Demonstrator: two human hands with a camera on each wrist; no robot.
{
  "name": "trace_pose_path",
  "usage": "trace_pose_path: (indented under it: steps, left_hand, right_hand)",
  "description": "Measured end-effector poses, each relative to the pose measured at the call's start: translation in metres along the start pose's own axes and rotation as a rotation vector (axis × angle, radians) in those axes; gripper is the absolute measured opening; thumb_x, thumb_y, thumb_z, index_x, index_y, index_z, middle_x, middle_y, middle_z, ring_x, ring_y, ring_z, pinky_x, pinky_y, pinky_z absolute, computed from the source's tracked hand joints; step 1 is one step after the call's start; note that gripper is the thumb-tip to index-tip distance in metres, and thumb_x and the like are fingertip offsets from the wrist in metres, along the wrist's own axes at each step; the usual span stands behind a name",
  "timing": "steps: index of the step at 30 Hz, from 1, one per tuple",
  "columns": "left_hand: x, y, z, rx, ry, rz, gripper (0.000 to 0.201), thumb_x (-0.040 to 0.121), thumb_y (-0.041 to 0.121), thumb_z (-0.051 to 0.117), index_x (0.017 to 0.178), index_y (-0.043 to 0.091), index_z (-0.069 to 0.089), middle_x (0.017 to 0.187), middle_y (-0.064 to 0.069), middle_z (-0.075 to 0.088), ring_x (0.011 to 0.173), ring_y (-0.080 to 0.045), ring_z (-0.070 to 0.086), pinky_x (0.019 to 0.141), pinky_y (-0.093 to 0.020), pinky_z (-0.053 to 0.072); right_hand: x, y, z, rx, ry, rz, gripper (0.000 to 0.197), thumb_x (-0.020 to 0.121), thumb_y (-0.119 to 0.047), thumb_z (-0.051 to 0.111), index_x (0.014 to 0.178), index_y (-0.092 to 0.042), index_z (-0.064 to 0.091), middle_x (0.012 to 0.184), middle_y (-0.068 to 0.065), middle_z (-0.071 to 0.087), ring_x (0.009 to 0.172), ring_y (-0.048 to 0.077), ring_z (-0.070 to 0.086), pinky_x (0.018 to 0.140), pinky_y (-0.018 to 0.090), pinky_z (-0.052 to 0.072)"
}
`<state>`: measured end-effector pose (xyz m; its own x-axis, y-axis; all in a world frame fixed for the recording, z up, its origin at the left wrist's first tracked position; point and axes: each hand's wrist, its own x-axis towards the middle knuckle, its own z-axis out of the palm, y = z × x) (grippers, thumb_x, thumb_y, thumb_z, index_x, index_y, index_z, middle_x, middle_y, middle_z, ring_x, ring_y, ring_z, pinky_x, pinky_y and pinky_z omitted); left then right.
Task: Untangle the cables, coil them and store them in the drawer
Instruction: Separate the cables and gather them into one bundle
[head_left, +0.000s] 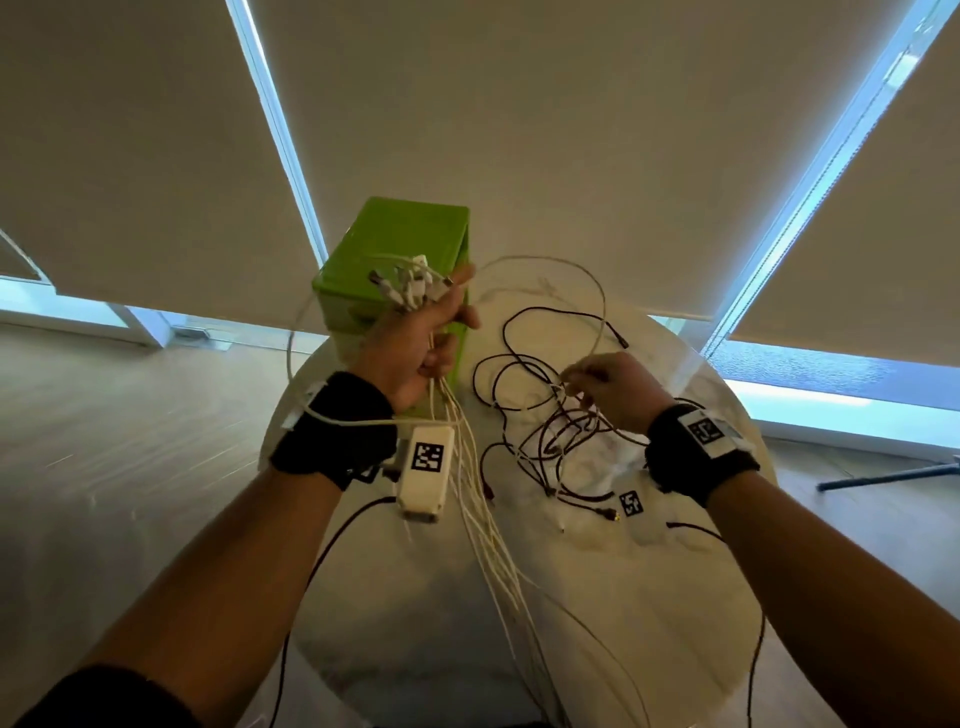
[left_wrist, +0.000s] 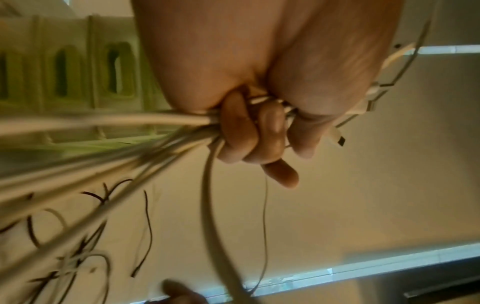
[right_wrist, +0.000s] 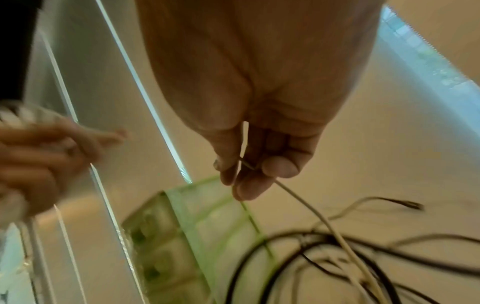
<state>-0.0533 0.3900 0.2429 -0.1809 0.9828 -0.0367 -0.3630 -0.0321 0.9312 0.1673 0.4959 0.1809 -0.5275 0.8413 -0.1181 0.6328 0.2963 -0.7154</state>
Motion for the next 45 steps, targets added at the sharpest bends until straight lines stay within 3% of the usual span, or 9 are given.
trace_pose_path:
  steps: [4,11,16,20,25,29,33,38,45]
  left_hand:
    - [0.006,-0.018,0.016,0.291,0.098,-0.127,0.007,0.093,0.015,0.055,0.091,0.02,0.06,0.065,-0.009,0.037,0.04,-0.007,0.023,0.038,-0.018,0.014]
    - [-0.002,-0.035,0.048,0.526,-0.226,-0.13,0.023,0.093,0.014,0.059,0.115,0.019,0.066,0.064,0.009,0.059,0.039,0.0,0.038,0.039,-0.012,0.026]
    - [0.0,-0.036,0.035,0.278,-0.078,-0.186,0.022,0.098,0.018,0.051,0.109,0.031,0.066,0.068,-0.004,0.061,0.04,-0.006,0.025,0.036,-0.018,0.018]
    - [0.005,-0.029,0.019,0.535,-0.017,-0.148,0.017,0.099,0.022,0.047,0.094,0.034,0.058,0.062,-0.004,0.057,0.039,-0.005,0.03,0.041,-0.021,0.024]
    - [-0.001,-0.03,0.06,0.963,-0.299,-0.129,0.01,0.097,0.019,0.05,0.098,0.019,0.059,0.064,-0.002,0.056,0.049,-0.007,0.049,0.052,-0.017,0.042]
    - [0.001,-0.042,0.104,1.182,-0.498,-0.158,0.019,0.088,0.019,0.051,0.099,0.012,0.066,0.075,-0.005,0.064,0.069,-0.02,0.057,0.068,-0.032,0.046]
    - [-0.004,-0.049,0.145,1.324,-0.548,-0.149,0.028,0.093,0.018,0.051,0.066,0.024,0.048,0.064,0.005,0.051,0.057,-0.008,0.045,0.052,-0.023,0.033]
    - [-0.001,-0.059,0.152,0.91,-0.428,-0.207,0.023,0.097,0.019,0.05,0.08,0.016,0.066,0.054,0.006,0.047,0.045,-0.007,0.037,0.04,-0.016,0.028]
    - [-0.009,-0.063,0.18,0.322,-0.307,-0.222,0.04,0.101,0.036,0.042,0.071,0.012,0.053,0.045,0.005,0.029,0.038,-0.008,0.024,0.037,-0.02,0.019]
  right_hand:
    - [-0.005,-0.06,-0.025,0.275,0.041,-0.194,0.017,0.098,-0.009,0.048,0.095,-0.011,0.064,0.082,0.007,0.07,0.055,0.002,0.059,0.055,0.015,0.046]
    - [-0.016,-0.108,-0.054,0.697,-0.037,-0.379,0.021,0.1,-0.004,0.04,0.095,-0.007,0.06,0.079,0.006,0.07,0.058,0.019,0.057,0.057,0.028,0.046]
    - [-0.026,-0.081,-0.06,0.603,-0.05,-0.267,0.023,0.101,-0.008,0.04,0.096,-0.009,0.063,0.063,0.001,0.061,0.053,0.016,0.046,0.051,0.023,0.04]
    - [-0.062,-0.023,-0.085,0.01,-0.238,0.003,0.023,0.101,-0.016,0.043,0.099,-0.017,0.066,0.06,-0.004,0.054,0.055,0.014,0.046,0.057,0.02,0.037]
    - [-0.094,0.041,-0.112,-0.54,-0.135,0.481,0.04,0.092,-0.024,0.06,0.13,-0.013,0.054,0.119,0.008,0.061,0.105,0.023,0.057,0.091,0.032,0.043]
    - [-0.109,0.019,-0.105,-0.354,0.031,0.255,0.082,0.085,-0.022,0.071,0.151,-0.026,0.023,0.148,0.008,0.036,0.116,0.027,0.054,0.098,0.036,0.04]
    - [-0.12,0.001,-0.088,-0.17,-0.084,0.024,0.076,0.085,-0.012,0.07,0.145,-0.038,0.031,0.143,-0.002,0.043,0.1,0.012,0.06,0.091,0.032,0.051]
    - [-0.137,0.014,-0.09,0.031,-0.21,0.202,0.053,0.097,-0.016,0.053,0.144,-0.031,0.034,0.102,0.001,0.071,0.081,0.012,0.067,0.065,0.021,0.046]
    - [-0.159,0.0,-0.083,-0.046,-0.506,0.281,0.057,0.091,-0.061,0.037,0.138,-0.03,0.04,0.089,-0.004,0.062,0.065,0.008,0.049,0.074,0.023,0.044]
